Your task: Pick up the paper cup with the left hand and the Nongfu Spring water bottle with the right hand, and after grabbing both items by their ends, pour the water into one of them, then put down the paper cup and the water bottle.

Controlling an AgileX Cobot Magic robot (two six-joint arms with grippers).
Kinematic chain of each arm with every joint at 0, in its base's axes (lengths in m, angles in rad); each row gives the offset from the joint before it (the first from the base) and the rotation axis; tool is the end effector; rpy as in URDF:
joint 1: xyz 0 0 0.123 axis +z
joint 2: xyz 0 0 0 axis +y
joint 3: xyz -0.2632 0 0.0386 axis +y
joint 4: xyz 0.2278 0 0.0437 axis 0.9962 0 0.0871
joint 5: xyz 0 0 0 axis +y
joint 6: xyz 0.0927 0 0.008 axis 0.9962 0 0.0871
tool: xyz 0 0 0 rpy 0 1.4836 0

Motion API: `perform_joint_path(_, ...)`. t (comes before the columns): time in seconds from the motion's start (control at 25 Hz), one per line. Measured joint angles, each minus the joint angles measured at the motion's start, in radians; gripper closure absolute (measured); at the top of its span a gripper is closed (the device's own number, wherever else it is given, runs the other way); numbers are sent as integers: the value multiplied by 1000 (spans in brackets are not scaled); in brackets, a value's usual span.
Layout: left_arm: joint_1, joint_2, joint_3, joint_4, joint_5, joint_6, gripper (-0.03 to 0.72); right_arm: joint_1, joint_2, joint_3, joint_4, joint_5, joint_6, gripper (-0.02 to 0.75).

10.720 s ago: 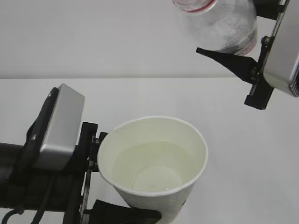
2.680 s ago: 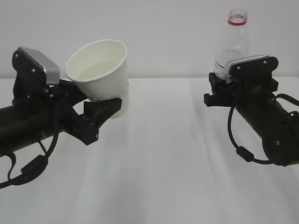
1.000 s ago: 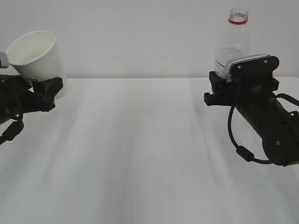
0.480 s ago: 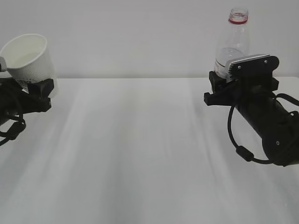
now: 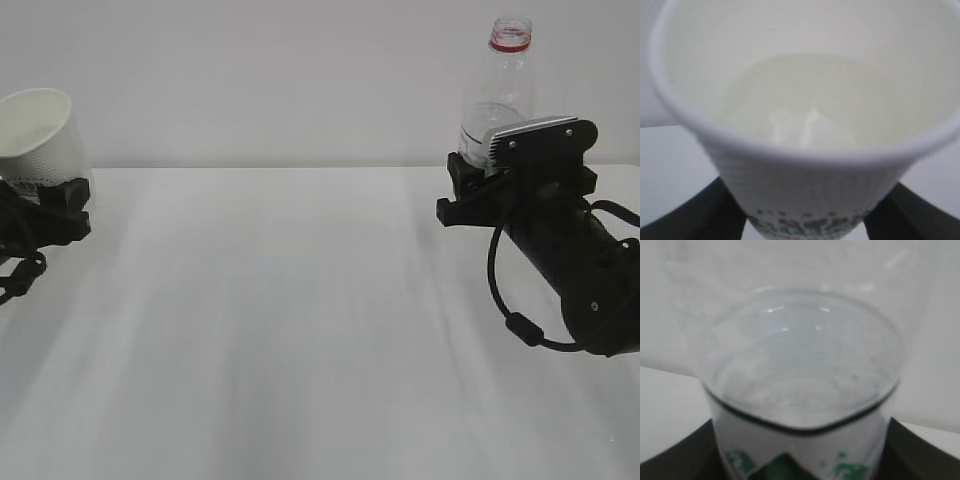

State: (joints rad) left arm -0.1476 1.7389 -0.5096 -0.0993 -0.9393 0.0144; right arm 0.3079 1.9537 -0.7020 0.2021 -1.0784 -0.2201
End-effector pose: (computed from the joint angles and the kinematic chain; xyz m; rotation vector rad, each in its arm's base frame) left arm 0.2883 -0.0353 0.1570 0.0338 1.7755 -0.0675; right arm 0.3273 0.0868 0.1414 -0.2237 1.6489 -0.0084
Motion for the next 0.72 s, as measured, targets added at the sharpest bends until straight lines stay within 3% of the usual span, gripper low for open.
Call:
perform_joint_path(0.24, 40, 9, 0, -2, -15, 0, 211, 0, 0, 0, 2, 0, 0, 269)
perform_joint_path(0.72, 44, 120, -11, -6, -112, 0, 211, 0, 0, 0, 2, 0, 0, 269)
